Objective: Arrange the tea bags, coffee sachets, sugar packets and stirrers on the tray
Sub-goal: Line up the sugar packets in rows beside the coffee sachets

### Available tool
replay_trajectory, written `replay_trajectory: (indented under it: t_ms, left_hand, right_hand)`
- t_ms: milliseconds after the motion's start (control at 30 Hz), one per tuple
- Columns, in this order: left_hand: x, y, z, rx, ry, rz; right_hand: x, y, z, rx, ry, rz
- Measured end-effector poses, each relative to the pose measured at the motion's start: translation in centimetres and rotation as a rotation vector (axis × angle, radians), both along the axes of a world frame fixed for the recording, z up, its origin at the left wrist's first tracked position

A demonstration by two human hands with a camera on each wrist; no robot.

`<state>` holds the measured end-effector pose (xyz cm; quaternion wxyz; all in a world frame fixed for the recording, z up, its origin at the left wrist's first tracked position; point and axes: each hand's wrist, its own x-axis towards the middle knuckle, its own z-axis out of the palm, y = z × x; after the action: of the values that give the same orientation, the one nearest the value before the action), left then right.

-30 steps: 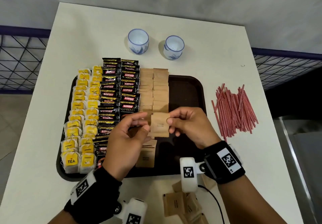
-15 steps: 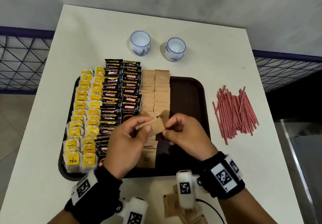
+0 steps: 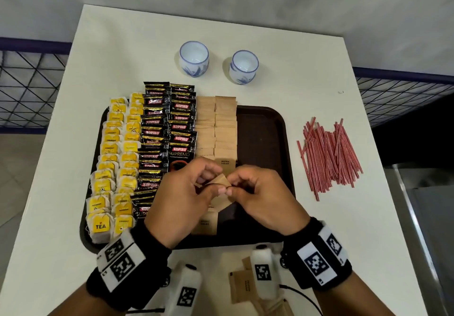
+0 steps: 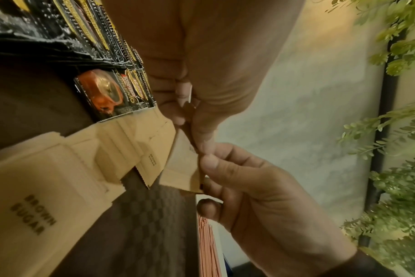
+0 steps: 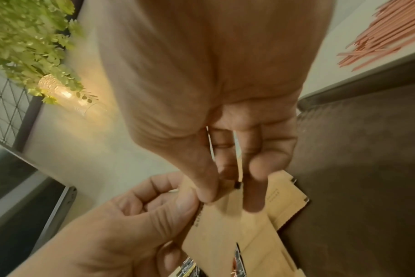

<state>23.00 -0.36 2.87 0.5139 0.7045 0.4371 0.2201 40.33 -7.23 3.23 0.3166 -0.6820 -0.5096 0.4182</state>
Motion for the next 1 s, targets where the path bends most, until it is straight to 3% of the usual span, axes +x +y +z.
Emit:
replay_trajectory:
  t_ms: [267,567,700,833,1000]
  left_hand:
    - [-2.6,-0.4,0.1,0.044,0.105,0.075]
    - [-5.8,-3.1,-0.9,0.004,0.134,0.006]
    - [-5.9,-3.9,-1.4,-0.002,0.138,-0.100]
    - [-5.7,-4.3,-1.5,-0.005,0.200,-0.258]
    - [-4.8,-5.3,-1.6,-0.067,0.315,-0.460]
  right_hand:
    - [3.2,1.0,-2.8,-0.246,0.141,-0.372]
    - [3.0,3.0,-3.9,-0.338,0.153,-0.359]
    - [2.7,3.2,-3.3,-0.311,0.091,-0.359]
    - [3.7,0.4,-1.7,-0.255,0.020,-0.445]
    - [5.7,-8.7,-1.0,-0.308,-0.067,-0.545]
